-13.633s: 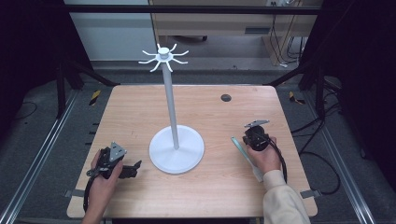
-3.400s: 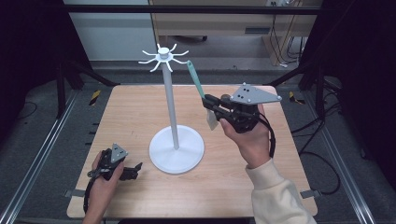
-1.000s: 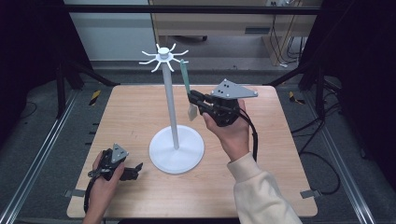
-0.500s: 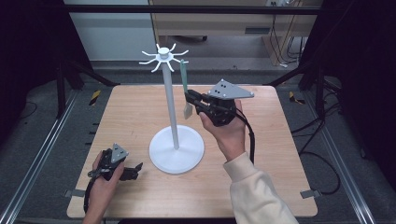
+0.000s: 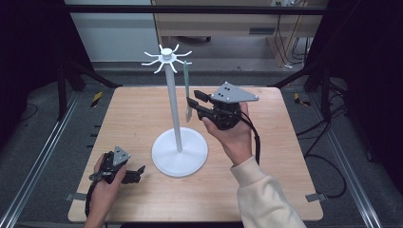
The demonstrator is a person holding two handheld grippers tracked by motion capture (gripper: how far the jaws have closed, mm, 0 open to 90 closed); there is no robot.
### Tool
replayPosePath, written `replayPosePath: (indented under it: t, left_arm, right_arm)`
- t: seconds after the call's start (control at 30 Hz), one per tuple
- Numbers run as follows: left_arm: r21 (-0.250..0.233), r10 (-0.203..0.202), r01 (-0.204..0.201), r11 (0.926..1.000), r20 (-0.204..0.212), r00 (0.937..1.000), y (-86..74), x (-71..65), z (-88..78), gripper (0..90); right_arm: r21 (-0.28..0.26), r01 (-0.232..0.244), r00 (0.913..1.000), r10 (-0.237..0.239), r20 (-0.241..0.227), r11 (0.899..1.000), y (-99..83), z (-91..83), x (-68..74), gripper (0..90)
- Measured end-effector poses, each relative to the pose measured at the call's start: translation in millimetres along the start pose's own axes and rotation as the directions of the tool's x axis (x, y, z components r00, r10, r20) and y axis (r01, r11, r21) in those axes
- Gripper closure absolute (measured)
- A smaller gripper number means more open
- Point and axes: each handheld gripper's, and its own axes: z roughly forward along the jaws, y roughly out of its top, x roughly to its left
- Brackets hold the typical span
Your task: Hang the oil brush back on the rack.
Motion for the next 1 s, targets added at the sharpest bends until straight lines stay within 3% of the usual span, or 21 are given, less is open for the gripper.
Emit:
replayPosePath:
  t: [0.47,0.73,1.0]
  left_arm:
    - [0.003,0.000,0.000,1.0000,0.000,1.0000,-0.1,0.0,0.5,2.8]
    - [0.004,-0.001,0.001,1.0000,0.000,1.0000,-0.3,0.1,0.6,2.8]
    - [0.004,-0.001,0.001,1.0000,0.000,1.0000,-0.4,0.1,0.7,2.7]
  right_arm:
    - [0.068,-0.001,0.9923,-0.007,0.123,0.998,-4.7,-21.1,-12.7,26.6]
    - [0.096,-0.025,0.9840,0.008,0.178,0.995,-13.3,-33.3,-25.2,18.5]
    - [0.138,-0.019,0.9771,-0.011,0.212,0.990,-27.8,-41.8,-38.3,13.4]
